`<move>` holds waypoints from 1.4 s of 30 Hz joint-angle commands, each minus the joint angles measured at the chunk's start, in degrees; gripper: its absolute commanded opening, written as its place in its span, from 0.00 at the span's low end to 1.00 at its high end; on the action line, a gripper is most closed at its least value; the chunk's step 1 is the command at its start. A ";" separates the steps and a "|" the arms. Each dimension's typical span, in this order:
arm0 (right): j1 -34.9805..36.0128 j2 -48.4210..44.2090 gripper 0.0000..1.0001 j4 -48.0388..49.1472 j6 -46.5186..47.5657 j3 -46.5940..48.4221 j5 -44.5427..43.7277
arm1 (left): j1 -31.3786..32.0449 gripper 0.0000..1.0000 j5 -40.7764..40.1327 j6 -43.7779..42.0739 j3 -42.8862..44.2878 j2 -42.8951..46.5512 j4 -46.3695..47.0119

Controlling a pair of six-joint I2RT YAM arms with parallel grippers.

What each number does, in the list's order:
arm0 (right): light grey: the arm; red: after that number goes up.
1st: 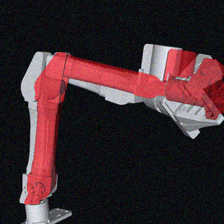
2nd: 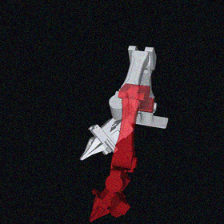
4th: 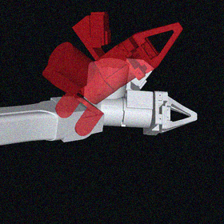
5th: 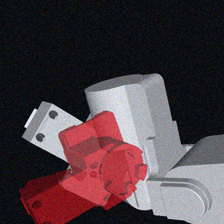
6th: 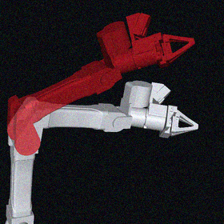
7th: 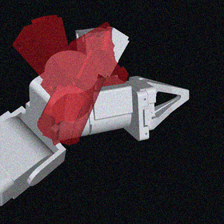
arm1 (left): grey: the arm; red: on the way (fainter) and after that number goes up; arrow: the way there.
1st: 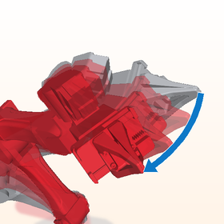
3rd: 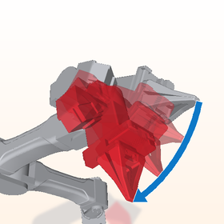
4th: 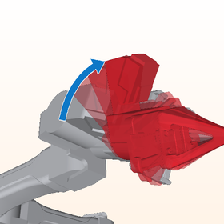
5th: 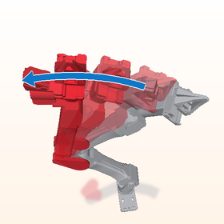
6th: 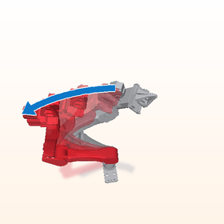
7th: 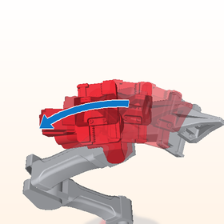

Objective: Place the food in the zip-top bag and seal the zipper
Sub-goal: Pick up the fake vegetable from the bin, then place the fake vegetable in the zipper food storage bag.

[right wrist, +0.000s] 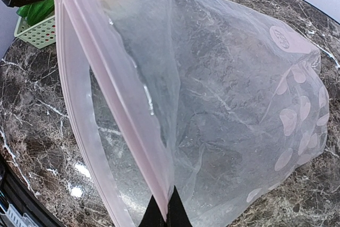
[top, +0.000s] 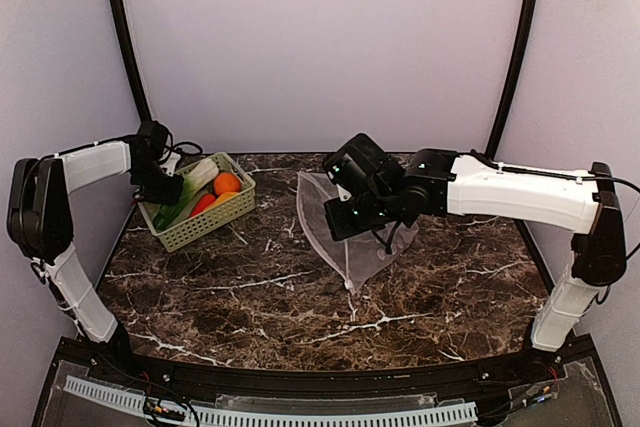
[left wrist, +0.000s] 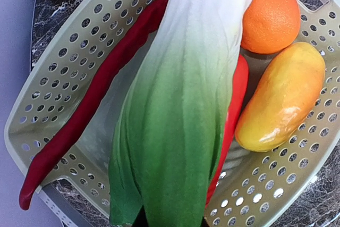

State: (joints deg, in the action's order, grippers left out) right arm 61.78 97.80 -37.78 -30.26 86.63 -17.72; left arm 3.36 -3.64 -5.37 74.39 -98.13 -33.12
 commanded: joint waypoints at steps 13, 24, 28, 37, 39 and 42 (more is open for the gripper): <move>-0.84 -1.66 0.00 -0.88 1.25 1.47 -1.84 | 3.09 0.07 -3.85 1.98 -1.45 19.21 -1.92; -1.26 -0.62 0.00 -0.99 1.33 2.10 -3.32 | 14.06 0.02 6.54 12.49 2.33 25.41 -12.13; -1.77 0.82 0.00 -0.56 1.41 2.95 -4.14 | 20.48 0.02 10.97 17.08 0.64 28.62 -14.63; -2.11 5.91 0.00 -0.30 2.16 6.01 -5.19 | 29.57 0.01 25.41 30.89 -9.78 37.93 -12.39; -2.14 6.78 0.00 -0.25 2.29 6.40 -4.93 | 31.64 0.01 26.80 32.86 -10.51 38.79 -12.39; -2.13 7.47 0.00 0.07 2.40 6.75 -4.61 | 34.09 0.01 27.05 35.14 -12.19 39.76 -12.60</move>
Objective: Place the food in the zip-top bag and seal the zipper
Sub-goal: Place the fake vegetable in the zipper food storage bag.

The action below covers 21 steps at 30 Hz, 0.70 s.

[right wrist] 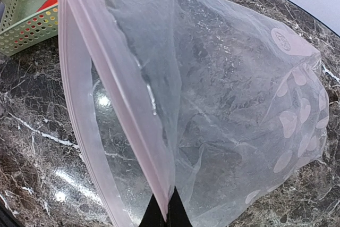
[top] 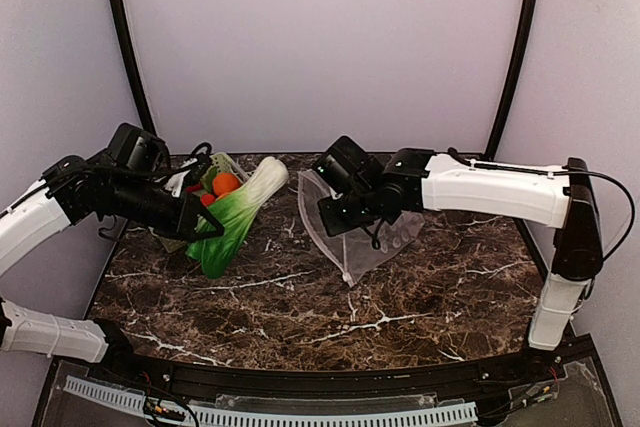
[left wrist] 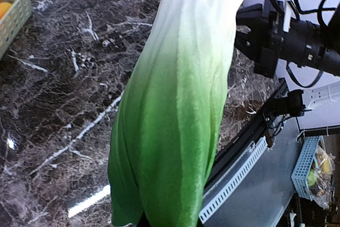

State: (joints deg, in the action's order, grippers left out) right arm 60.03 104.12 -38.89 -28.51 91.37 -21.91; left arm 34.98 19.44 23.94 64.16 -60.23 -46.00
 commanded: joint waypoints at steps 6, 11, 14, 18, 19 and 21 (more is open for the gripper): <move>-0.27 1.27 0.00 1.71 1.20 1.40 -0.66 | 5.62 0.01 4.67 6.36 -4.01 -1.15 -1.09; -0.19 1.22 0.00 1.61 1.26 1.00 -0.63 | 7.62 0.01 5.23 7.15 -3.57 -4.40 1.57; -0.10 1.54 0.00 1.33 1.22 1.00 -0.67 | 9.14 0.01 4.72 7.40 -2.89 -6.04 2.91; -0.05 2.00 0.00 1.07 1.34 1.04 -0.26 | 10.18 0.01 4.17 7.54 -2.04 -7.59 4.61; 0.07 2.12 0.00 1.05 1.47 1.15 -0.16 | 10.23 0.01 3.82 7.46 -1.98 -8.19 4.70; 0.37 2.26 0.00 1.10 1.88 1.47 -0.19 | 10.20 0.01 3.44 7.51 -2.02 -9.32 4.91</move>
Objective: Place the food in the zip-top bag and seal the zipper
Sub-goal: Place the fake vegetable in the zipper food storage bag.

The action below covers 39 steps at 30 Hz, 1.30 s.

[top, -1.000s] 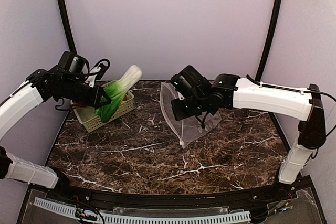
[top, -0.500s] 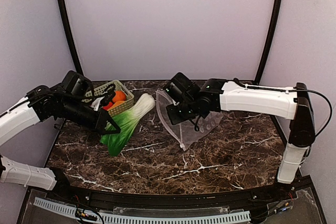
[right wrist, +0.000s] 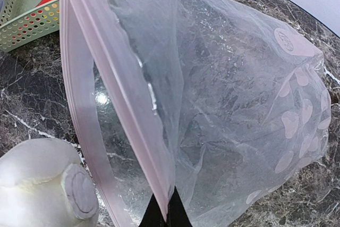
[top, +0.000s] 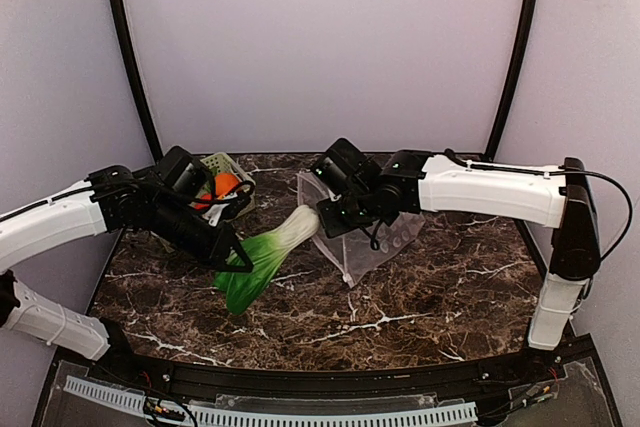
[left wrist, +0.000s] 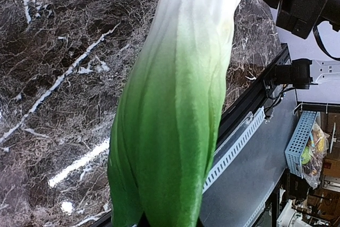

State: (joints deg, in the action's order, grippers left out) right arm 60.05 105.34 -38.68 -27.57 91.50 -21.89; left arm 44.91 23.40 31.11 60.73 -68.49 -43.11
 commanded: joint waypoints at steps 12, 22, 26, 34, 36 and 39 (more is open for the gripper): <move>3.12 1.27 0.00 0.84 4.63 1.51 0.14 | 0.27 0.01 -4.78 0.26 4.31 -8.32 3.42; 4.30 -0.10 0.00 6.48 8.00 -2.00 11.03 | 0.27 0.01 -2.66 -1.97 8.03 -15.08 5.25; 4.45 -2.01 0.00 11.98 11.98 -5.35 19.83 | 0.27 0.01 -1.43 -4.73 10.82 -18.38 3.18; 4.10 -3.06 0.00 11.15 13.86 -7.30 20.15 | 0.25 0.02 -2.86 -13.98 16.93 -23.00 -2.34; 3.00 -4.58 0.00 10.76 12.17 -8.43 18.55 | 0.27 0.02 -3.33 -16.78 18.14 -23.95 -4.81; 1.12 -7.26 0.00 11.06 10.57 -11.00 17.66 | 0.27 0.02 -3.39 -19.57 17.50 -23.35 -5.90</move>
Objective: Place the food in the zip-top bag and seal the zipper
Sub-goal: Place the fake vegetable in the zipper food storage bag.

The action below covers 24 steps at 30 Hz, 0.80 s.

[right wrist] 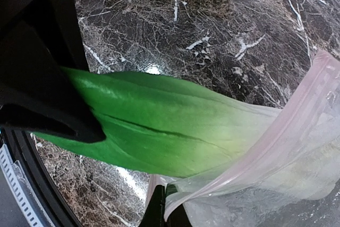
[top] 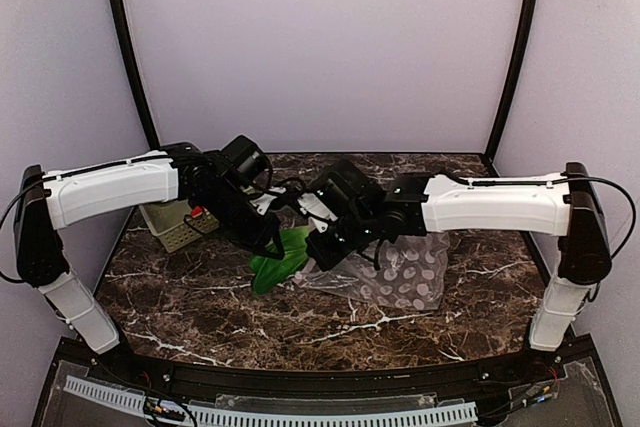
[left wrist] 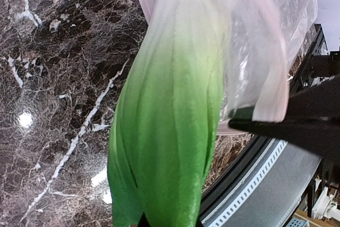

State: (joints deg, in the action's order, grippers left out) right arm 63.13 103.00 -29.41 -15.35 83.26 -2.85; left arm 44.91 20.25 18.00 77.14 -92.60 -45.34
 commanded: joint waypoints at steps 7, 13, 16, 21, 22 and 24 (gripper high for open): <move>-4.93 -7.82 0.00 1.99 -0.35 -5.85 -0.76 | 0.25 0.02 4.78 -11.90 -1.88 5.25 -2.34; -6.02 -9.23 0.00 2.58 2.81 -6.84 -0.51 | 0.27 0.01 7.02 -14.61 -1.60 7.14 -3.77; -6.29 -9.74 0.00 3.18 4.28 -7.05 -2.90 | 0.27 0.01 6.12 -16.04 0.82 5.13 -8.14; -7.04 -9.93 0.00 4.63 7.60 -7.07 -1.06 | 0.35 0.01 6.91 -16.74 1.93 3.35 -9.01; -6.99 -10.38 0.00 5.68 8.80 -7.52 1.48 | 0.36 0.01 7.61 -16.65 2.08 3.15 -8.82; -6.92 -11.15 0.00 8.17 9.94 -8.44 8.10 | 0.36 0.01 8.41 -16.25 2.46 2.60 -8.12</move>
State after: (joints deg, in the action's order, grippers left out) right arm 56.64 94.39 -27.27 -9.56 76.44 -3.31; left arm 44.91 25.43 3.20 77.62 -89.38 -52.18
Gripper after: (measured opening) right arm 0.005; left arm 0.074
